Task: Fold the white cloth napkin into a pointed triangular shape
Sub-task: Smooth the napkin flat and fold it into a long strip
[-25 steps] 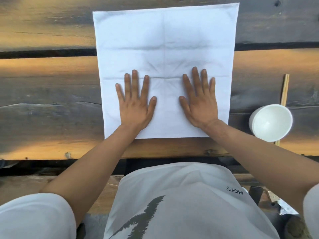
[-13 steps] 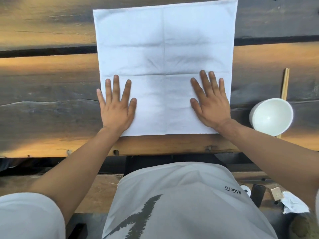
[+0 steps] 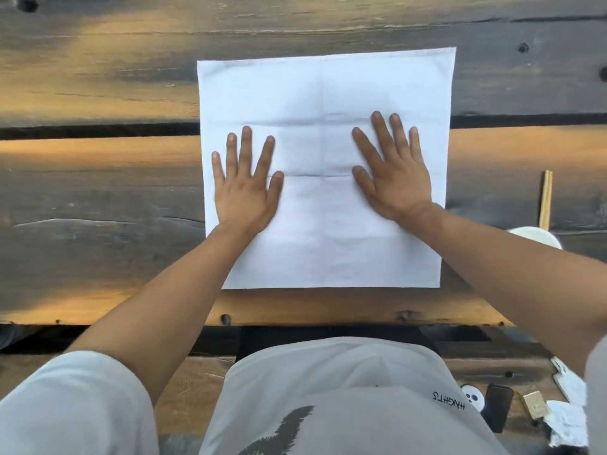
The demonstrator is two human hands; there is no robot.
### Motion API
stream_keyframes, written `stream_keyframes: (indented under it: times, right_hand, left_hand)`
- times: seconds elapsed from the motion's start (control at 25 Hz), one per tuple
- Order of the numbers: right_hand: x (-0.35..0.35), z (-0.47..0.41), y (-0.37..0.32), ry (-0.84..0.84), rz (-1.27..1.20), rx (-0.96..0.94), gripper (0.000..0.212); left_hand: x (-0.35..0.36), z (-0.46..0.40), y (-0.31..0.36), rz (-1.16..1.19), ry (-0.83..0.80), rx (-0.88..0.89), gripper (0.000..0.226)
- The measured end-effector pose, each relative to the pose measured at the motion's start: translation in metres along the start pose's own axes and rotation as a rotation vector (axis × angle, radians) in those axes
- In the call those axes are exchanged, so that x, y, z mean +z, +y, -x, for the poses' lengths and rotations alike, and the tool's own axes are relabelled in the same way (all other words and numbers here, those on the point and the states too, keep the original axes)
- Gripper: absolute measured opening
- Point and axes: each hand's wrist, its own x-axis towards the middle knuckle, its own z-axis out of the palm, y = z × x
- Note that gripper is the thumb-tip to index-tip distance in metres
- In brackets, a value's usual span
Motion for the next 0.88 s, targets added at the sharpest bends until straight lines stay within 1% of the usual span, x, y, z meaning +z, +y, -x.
stream_keyframes:
  times: [0.12,0.24,0.36,0.44,0.52,0.56,0.6,0.64,0.76,0.88]
  right_hand:
    - [-0.006,0.007,0.018,-0.008,-0.030,0.161,0.064]
    - [-0.008,0.006,0.018,-0.026,-0.035,0.162,0.066]
    - [-0.010,0.005,0.017,-0.002,-0.086,0.164,0.065]
    - [-0.017,-0.004,0.014,0.066,-0.184,0.168,0.056]
    - [-0.027,-0.023,0.013,0.215,-0.235,0.153,0.040]
    - [-0.033,-0.037,0.015,0.286,-0.245,0.158,0.035]
    - [-0.039,-0.052,0.019,0.331,-0.255,0.175,0.035]
    - [-0.045,-0.067,0.024,0.340,-0.265,0.201,0.039]
    - [-0.059,-0.102,0.040,0.250,-0.252,0.245,0.056]
    - [-0.068,-0.117,0.062,0.177,-0.185,0.265,0.062]
  left_hand:
    - [-0.008,0.005,-0.036,-0.006,-0.048,-0.043,0.064]
    - [-0.011,0.004,-0.037,-0.007,-0.072,-0.047,0.065]
    - [-0.012,-0.001,-0.024,0.034,-0.062,-0.107,0.067]
    - [-0.019,-0.009,-0.018,0.135,-0.014,-0.189,0.064]
    - [-0.028,-0.025,-0.016,0.219,0.073,-0.226,0.061]
    - [-0.034,-0.035,-0.014,0.235,0.114,-0.215,0.061]
    - [-0.039,-0.048,-0.014,0.245,0.146,-0.191,0.060]
    - [-0.045,-0.062,-0.013,0.260,0.171,-0.161,0.060]
    - [-0.065,-0.106,-0.015,0.360,0.210,-0.105,0.062]
    - [-0.082,-0.143,-0.019,0.370,0.189,-0.111,0.059]
